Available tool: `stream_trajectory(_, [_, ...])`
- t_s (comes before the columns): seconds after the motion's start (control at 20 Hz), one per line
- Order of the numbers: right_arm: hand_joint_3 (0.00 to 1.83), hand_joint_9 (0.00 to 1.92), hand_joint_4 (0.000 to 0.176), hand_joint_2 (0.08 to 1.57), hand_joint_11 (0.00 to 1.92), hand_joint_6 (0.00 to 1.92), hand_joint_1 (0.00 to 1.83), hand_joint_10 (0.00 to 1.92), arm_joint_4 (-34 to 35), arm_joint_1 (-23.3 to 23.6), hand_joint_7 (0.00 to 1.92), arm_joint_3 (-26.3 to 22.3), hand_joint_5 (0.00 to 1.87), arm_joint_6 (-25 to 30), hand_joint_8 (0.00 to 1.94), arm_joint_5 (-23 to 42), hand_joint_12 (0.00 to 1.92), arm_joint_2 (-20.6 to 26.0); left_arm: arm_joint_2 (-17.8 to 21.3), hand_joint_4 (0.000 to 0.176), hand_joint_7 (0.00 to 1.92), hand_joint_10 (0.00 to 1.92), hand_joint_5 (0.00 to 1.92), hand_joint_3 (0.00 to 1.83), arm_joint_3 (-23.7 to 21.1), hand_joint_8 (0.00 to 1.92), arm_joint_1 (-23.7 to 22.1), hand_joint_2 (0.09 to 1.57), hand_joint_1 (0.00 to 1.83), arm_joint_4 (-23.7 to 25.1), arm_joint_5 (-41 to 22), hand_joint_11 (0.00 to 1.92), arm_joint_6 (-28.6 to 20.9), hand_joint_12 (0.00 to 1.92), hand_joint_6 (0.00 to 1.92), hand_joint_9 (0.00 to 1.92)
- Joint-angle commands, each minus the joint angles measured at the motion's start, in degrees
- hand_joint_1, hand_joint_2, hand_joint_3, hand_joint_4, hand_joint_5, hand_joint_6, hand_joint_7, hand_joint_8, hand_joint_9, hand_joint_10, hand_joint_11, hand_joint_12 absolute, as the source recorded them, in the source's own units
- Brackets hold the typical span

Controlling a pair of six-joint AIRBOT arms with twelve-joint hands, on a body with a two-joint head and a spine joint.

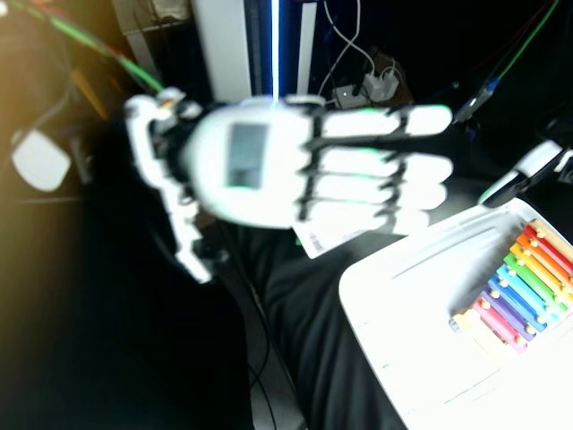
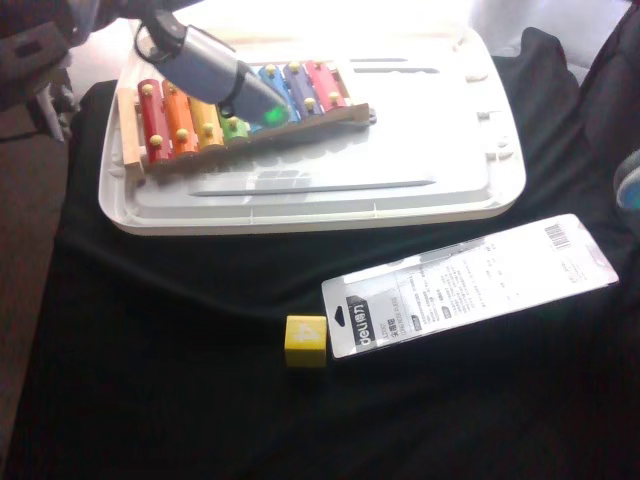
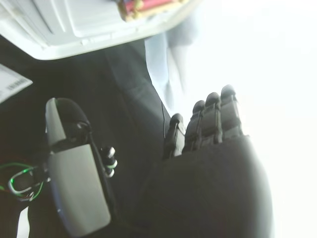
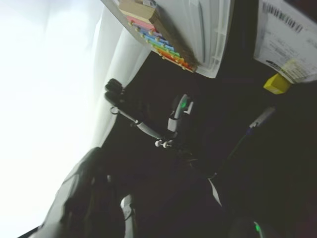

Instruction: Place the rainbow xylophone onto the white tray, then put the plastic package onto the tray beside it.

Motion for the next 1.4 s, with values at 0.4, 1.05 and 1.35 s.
stream_trajectory(0.4, [0.0, 0.0, 0.134, 0.71, 0.08, 0.0, 0.51, 0.0, -24.54, 8.88, 0.0, 2.33, 0.0, 17.93, 0.0, -8.12, 0.04, -3.75, 3.59, 0.157, 0.0, 0.0, 0.0, 0.0, -3.2, 0.0, 1.6, 0.79, 0.88, -5.86, -5.82, 0.03, 4.33, 0.02, 0.0, 0.01])
stream_trajectory(1.05, [0.0, 0.0, 0.074, 0.63, 0.03, 0.0, 0.65, 0.0, -36.43, 8.86, 0.0, 2.68, 0.0, 26.01, 0.0, -10.59, 0.04, -5.24, 6.69, 0.176, 0.0, 0.01, 0.0, 0.01, -7.02, 0.0, 2.74, 0.78, 0.86, -8.41, -8.86, 0.05, 7.16, 0.02, 0.0, 0.05])
stream_trajectory(1.35, [0.0, 0.07, 0.032, 0.61, 0.15, 0.0, 0.57, 0.02, -38.77, 8.83, 0.05, 2.7, 0.0, 27.7, 0.02, -10.84, 0.1, -5.53, 7.05, 0.176, 0.0, 0.01, 0.0, 0.0, -7.41, 0.0, 2.83, 0.73, 0.85, -8.41, -8.88, 0.03, 7.17, 0.02, 0.0, 0.05])
